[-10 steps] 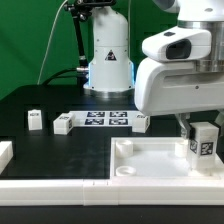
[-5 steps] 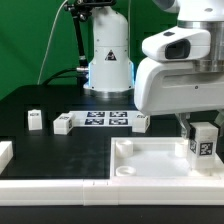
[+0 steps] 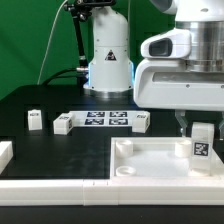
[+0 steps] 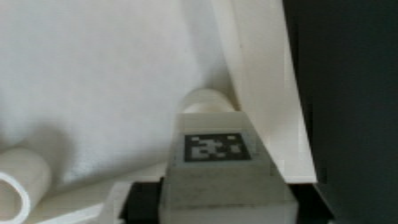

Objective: Assemble one leg

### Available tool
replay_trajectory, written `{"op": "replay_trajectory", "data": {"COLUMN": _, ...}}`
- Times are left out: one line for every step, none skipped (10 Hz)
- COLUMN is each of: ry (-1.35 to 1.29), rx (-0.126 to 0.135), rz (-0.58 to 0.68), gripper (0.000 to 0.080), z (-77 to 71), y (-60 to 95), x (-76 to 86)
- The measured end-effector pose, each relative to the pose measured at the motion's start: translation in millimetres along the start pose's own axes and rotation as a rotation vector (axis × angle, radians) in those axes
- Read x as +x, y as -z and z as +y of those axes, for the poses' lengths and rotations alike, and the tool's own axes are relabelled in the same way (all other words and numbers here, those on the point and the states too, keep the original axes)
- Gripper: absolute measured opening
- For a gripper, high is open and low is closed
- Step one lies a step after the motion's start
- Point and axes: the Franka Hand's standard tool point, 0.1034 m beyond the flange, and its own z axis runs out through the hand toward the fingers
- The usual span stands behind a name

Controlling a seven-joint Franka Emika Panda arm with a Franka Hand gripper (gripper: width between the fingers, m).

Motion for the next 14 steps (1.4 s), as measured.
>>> {"op": "replay_trajectory", "data": {"ry": -0.14, "rx": 0.008, "rz": 0.0, "gripper": 0.029, "z": -0.1, "y": 0.0, "x": 0.2}}
{"op": "replay_trajectory", "data": {"ry": -0.25, "rx": 0.014, "rz": 0.004, "gripper": 0.029, "z": 0.4, "y": -0.6, "x": 0.5}}
{"op": "replay_trajectory", "data": {"ry": -0.365, "rx": 0.021, "rz": 0.001, "gripper": 0.029, "z": 0.3, "y": -0.6, "x": 0.3}}
{"op": "replay_trajectory", "data": {"ry": -0.477, "rx": 0.023, "rz": 0.002, "gripper": 0.029, "z": -0.1, "y": -0.5, "x": 0.5}}
{"op": "replay_trajectory", "data": {"ry": -0.579, "rx": 0.028, "rz": -0.004, "gripper": 0.029, "z": 0.4, "y": -0.9, "x": 1.0}}
{"op": "replay_trajectory", "data": {"ry": -0.645, "rx": 0.031, "rz": -0.013, "gripper": 0.029, "z": 0.2, "y": -0.9, "x": 1.2}}
{"op": "replay_trajectory", "data": {"ry": -0.728, "rx": 0.033, "rz": -0.015, "gripper": 0.029, "z": 0.4, "y": -1.0, "x": 1.5}}
{"op": "replay_trajectory", "data": {"ry": -0.725, "rx": 0.032, "rz": -0.015, "gripper": 0.0311, "z": 0.3, "y": -1.0, "x": 1.4}}
{"op": "replay_trajectory", "data": {"ry": -0.696, "rx": 0.033, "rz": -0.015, "gripper": 0.0311, "z": 0.0, "y": -1.1, "x": 1.1}}
{"op": "replay_trajectory", "data": {"ry": -0.659, "rx": 0.033, "rz": -0.014, "gripper": 0.049, "z": 0.0, "y": -1.2, "x": 1.0}}
{"op": "replay_trajectory", "data": {"ry": -0.643, "rx": 0.031, "rz": -0.015, "gripper": 0.0616, "z": -0.4, "y": -0.5, "x": 1.1}}
{"op": "replay_trajectory", "data": {"ry": -0.553, "rx": 0.029, "rz": -0.015, "gripper": 0.0616, "z": -0.1, "y": -0.7, "x": 0.8}}
{"op": "replay_trajectory", "data": {"ry": -0.446, "rx": 0.027, "rz": -0.014, "gripper": 0.0642, "z": -0.2, "y": -0.6, "x": 0.5}}
{"op": "replay_trajectory", "data": {"ry": -0.27, "rx": 0.022, "rz": -0.018, "gripper": 0.0648, "z": -0.7, "y": 0.6, "x": 1.4}}
